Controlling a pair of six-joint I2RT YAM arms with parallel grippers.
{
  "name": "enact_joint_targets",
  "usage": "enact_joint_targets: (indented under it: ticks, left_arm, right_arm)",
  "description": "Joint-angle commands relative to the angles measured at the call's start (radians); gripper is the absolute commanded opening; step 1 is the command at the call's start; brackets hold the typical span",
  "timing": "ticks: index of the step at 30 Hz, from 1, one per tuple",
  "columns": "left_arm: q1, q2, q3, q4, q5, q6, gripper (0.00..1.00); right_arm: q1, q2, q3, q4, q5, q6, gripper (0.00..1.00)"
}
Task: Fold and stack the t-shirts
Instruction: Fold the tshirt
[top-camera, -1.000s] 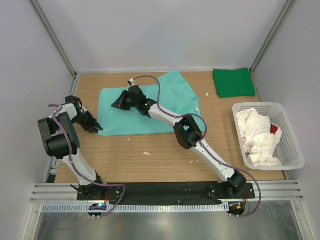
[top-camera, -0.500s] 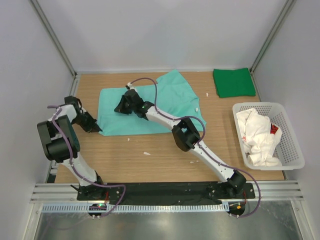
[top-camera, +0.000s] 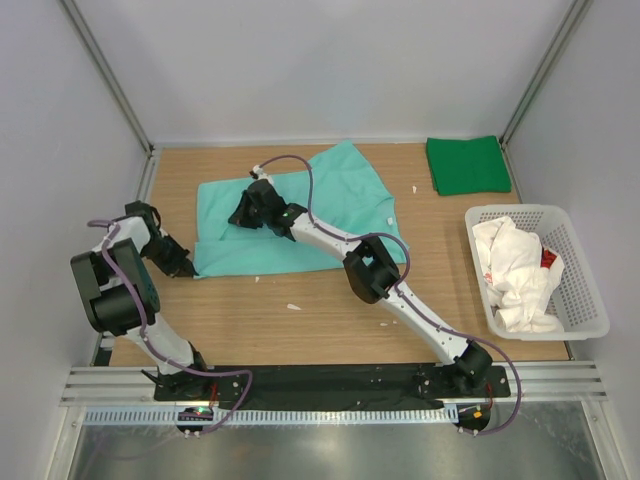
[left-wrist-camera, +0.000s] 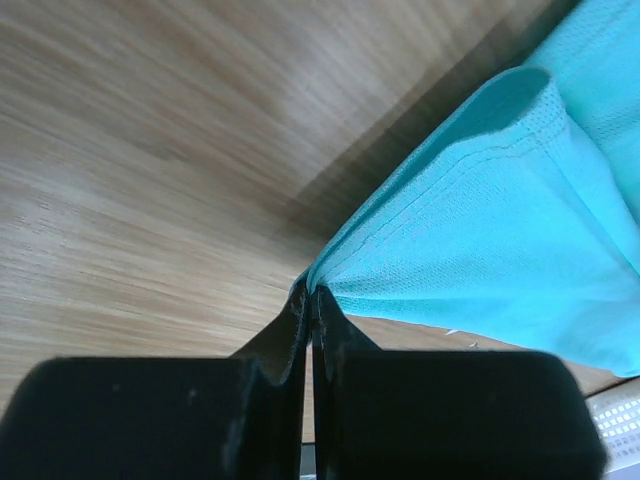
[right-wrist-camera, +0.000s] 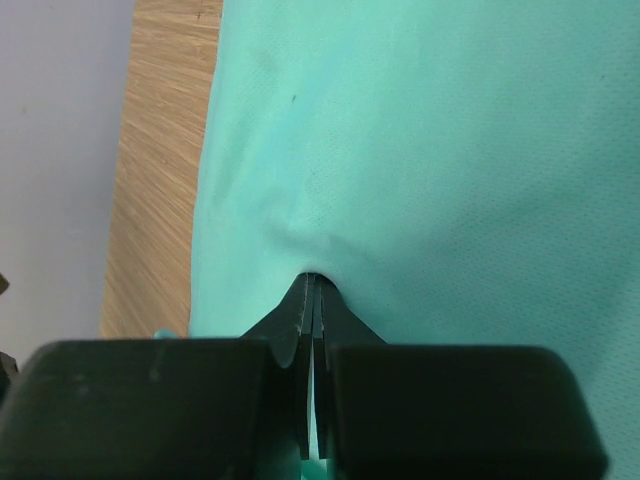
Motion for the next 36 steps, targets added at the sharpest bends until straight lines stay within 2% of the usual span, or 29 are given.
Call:
enact_joint_targets:
  ticks: [1, 5, 9, 14, 17, 18, 19, 23, 24, 27, 29, 34, 36]
  left_arm:
    - [0.015, 0.002, -0.035, -0.028, -0.035, 0.003, 0.0]
    - [0.018, 0.027, -0.061, 0.01, -0.059, 0.001, 0.0]
    - [0.016, 0.021, -0.026, 0.026, -0.058, 0.007, 0.15]
    - [0.016, -0.022, 0.023, 0.027, -0.05, 0.026, 0.16]
    - [0.018, -0.114, 0.03, 0.064, -0.033, 0.02, 0.29]
    - [0.016, -0.169, 0.027, 0.082, -0.038, 0.015, 0.37]
    - [0.015, -0.186, 0.028, 0.116, -0.021, 0.012, 0.39]
    - [0.01, -0.134, 0.099, 0.15, 0.051, -0.013, 0.41]
    - [0.012, -0.108, 0.112, 0.165, 0.076, -0.019, 0.4]
    - [-0.005, 0.01, 0.166, 0.19, 0.178, -0.033, 0.36]
    - [-0.019, 0.088, 0.197, 0.2, 0.208, -0.033, 0.36]
    - [-0.056, 0.191, 0.286, 0.214, 0.232, -0.028, 0.34]
    - [-0.059, 0.232, 0.31, 0.216, 0.24, -0.025, 0.33]
  right_arm:
    - [0.0, 0.012, -0.005, -0.138, 0.063, -0.048, 0.01]
    - [-0.001, 0.012, -0.009, -0.143, 0.058, -0.05, 0.02]
    - [-0.003, 0.001, -0.011, -0.141, 0.05, -0.061, 0.01]
    - [-0.005, -0.031, -0.017, -0.124, 0.018, -0.067, 0.02]
    - [-0.012, -0.063, -0.014, -0.107, 0.0, -0.056, 0.1]
    - [-0.017, -0.094, -0.013, -0.103, -0.019, -0.03, 0.14]
    - [-0.024, -0.109, -0.005, -0.098, -0.028, -0.018, 0.16]
    - [-0.054, -0.223, -0.02, -0.142, -0.043, -0.048, 0.21]
    - [-0.067, -0.246, -0.031, -0.156, -0.042, -0.06, 0.27]
    - [-0.101, -0.333, -0.088, -0.228, -0.069, -0.114, 0.34]
    - [-0.118, -0.381, -0.118, -0.305, -0.101, -0.172, 0.35]
    - [-0.158, -0.474, -0.253, -0.388, -0.168, -0.317, 0.3]
    - [-0.164, -0.516, -0.302, -0.397, -0.174, -0.366, 0.22]
